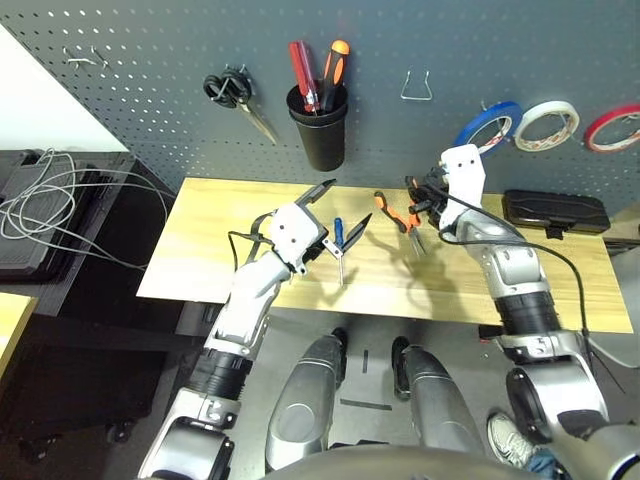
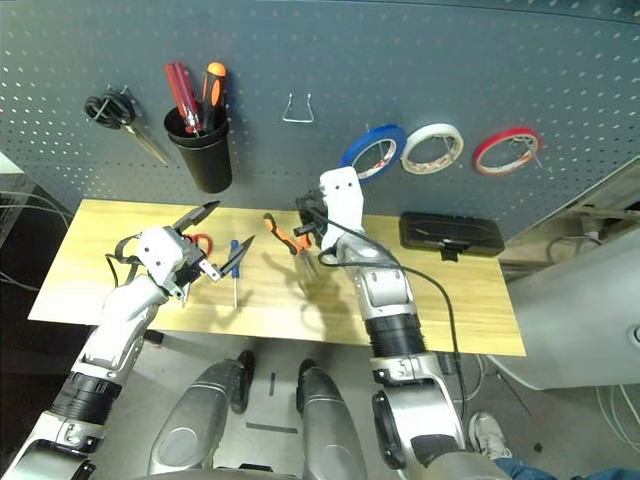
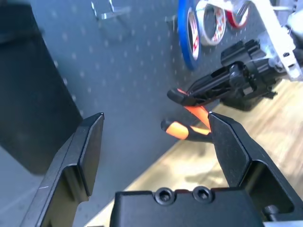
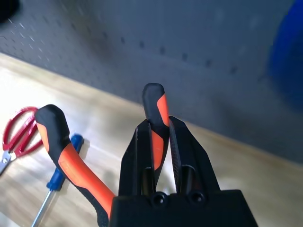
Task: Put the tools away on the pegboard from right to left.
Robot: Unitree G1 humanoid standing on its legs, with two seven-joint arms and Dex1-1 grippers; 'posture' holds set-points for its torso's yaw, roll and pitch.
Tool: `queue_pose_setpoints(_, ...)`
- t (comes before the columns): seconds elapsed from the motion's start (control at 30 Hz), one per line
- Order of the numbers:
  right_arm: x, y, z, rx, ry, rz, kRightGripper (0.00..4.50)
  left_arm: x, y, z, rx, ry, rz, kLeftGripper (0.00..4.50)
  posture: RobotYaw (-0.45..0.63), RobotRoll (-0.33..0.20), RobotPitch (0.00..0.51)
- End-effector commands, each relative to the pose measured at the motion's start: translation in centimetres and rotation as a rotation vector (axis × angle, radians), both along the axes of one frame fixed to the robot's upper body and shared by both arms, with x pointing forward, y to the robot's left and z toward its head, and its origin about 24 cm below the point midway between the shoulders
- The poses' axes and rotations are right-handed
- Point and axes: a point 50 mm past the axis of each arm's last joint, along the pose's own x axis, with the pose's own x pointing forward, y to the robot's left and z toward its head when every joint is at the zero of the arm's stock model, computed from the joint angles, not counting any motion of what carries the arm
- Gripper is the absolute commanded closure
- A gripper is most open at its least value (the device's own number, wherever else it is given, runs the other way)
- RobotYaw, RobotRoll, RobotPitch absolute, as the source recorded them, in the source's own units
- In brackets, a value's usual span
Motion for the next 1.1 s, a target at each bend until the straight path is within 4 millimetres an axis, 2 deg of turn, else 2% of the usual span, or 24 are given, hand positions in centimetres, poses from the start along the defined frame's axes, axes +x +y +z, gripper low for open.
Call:
queue_pose_setpoints(0.03, -0.5, 0.4, 1.7, 0.012, -0.094, 0.048, 4.23, -0.1, 0.1, 0.6, -0.014, -0.028, 0.003, 0.00, 0.12, 0.000, 0.223)
queue_pose_setpoints(0.5, 0.0, 1.7, 8.8, 0.174, -0.458, 0.094, 4.23, 0.8, -0.2, 2.3, -0.041, -0.070, 0.017, 0.00, 0.12, 0.000, 0.235)
queue_pose_setpoints(0.87, 0.0, 2.0, 13.2, 0.305, -0.639, 0.093, 4.23, 1.3, -0.6, 3.8, -0.078, -0.104, 0.009, 0.00, 0.12, 0.000, 0.235)
queue_pose_setpoints(1.1, 0.2, 3.1, 15.8, 0.376, -0.742, 0.096, 4.23, 2.0, -1.1, 5.4, -0.131, -0.121, 0.000, 0.00, 0.12, 0.000, 0.233)
